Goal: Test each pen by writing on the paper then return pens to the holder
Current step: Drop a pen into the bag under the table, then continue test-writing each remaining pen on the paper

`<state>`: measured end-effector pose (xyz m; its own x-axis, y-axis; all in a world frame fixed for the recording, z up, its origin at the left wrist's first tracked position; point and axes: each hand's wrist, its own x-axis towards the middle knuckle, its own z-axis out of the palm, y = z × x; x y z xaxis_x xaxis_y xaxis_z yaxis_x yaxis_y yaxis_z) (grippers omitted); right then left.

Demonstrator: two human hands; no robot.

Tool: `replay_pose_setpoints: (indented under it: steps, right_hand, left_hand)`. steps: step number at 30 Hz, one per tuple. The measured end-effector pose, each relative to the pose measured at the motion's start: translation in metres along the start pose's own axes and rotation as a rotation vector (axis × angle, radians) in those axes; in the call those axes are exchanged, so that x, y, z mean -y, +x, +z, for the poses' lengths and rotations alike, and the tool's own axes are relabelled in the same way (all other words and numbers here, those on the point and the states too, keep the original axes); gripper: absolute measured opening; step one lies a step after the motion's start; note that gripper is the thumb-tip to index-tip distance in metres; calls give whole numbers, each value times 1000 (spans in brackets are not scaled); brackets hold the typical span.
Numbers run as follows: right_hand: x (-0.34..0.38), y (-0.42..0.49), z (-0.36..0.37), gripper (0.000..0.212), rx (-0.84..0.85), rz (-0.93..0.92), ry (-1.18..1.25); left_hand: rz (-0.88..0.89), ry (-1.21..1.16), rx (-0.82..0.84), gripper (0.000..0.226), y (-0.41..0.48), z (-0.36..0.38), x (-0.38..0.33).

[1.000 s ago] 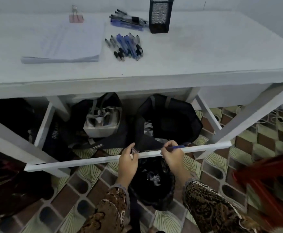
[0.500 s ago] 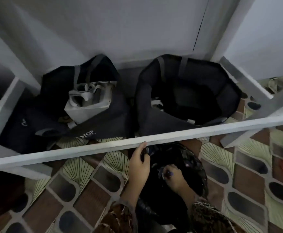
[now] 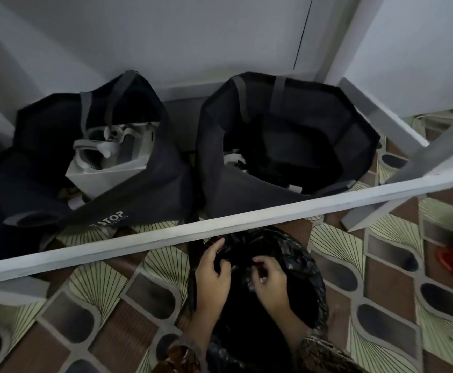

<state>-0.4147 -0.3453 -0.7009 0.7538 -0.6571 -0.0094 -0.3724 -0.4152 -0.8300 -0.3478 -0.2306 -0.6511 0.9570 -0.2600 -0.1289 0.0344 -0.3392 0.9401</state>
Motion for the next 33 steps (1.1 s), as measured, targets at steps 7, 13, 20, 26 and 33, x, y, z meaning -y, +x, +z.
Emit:
replay_pose_setpoints:
  steps: [7,13,20,26,33]
  right_hand:
    - [122,5,-59,31,-98,-33,154]
    - [293,5,-133,26,-87,-185,270]
    - [508,4,-206,26,-77,-450,418]
    - [648,27,-219,27,-16,-473,647]
    - [710,96,-175,26,-31,-424,537]
  left_hand:
    - [-41,-48,-10,41,-21,-40,-93]
    - [56,-128,-52,46,-38,-120,-258]
    - [309,-157,-122,39,-42,-230,-447]
    - [484,-202,-205,39,-29,-312,-549]
    - [322,-135,-382,44,60,-390,-575]
